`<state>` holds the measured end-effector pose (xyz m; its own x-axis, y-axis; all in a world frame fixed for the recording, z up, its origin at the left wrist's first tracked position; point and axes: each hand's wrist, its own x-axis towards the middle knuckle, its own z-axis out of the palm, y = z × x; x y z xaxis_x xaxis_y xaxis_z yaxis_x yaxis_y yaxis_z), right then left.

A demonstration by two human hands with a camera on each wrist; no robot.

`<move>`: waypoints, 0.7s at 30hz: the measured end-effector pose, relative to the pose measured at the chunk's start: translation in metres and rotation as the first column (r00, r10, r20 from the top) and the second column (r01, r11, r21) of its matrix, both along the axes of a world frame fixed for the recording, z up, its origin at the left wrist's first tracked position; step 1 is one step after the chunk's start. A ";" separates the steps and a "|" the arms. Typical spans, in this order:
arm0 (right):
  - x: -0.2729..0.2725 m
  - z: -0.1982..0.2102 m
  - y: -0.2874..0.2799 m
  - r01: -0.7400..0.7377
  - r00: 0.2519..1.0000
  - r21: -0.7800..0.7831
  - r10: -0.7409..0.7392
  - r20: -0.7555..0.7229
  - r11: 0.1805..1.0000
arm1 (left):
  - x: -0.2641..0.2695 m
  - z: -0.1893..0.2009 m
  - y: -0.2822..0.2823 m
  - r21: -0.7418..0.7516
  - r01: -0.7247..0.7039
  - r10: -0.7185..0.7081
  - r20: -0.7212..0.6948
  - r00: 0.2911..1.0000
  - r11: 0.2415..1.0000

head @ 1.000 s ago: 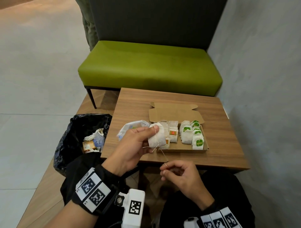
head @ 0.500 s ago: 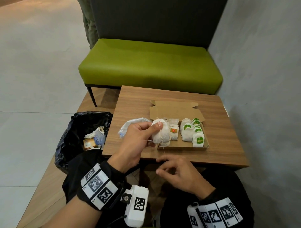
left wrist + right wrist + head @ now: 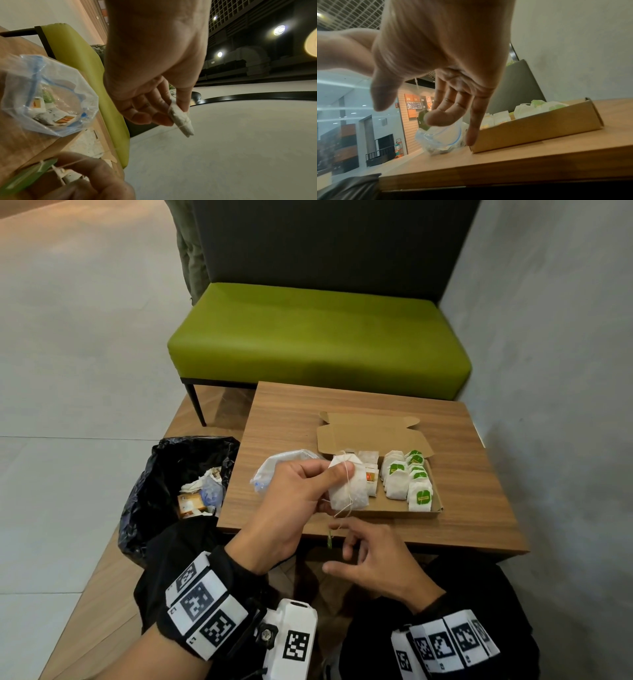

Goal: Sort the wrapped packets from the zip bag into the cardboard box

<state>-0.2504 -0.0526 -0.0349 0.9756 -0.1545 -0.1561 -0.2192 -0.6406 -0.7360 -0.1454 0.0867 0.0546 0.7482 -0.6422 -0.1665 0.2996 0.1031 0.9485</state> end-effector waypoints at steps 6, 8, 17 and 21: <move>0.006 -0.005 0.012 0.029 0.994 -0.009 -0.028 0.102 1.000 | -0.004 0.002 0.001 -0.016 0.017 -0.018 -0.019 1.000 1.000; 0.005 -0.004 0.014 0.047 0.995 0.013 -0.048 0.083 0.999 | -0.004 0.001 0.004 -0.005 0.025 -0.025 -0.025 0.999 1.000; 0.024 0.023 -0.016 0.292 0.917 0.453 -0.381 0.116 0.842 | -0.018 -0.029 0.007 0.182 0.078 -0.073 -0.033 0.997 0.980; 0.030 0.048 -0.018 0.276 0.862 0.581 -0.465 0.203 0.766 | -0.023 -0.042 0.005 0.238 0.080 -0.075 -0.029 0.997 0.968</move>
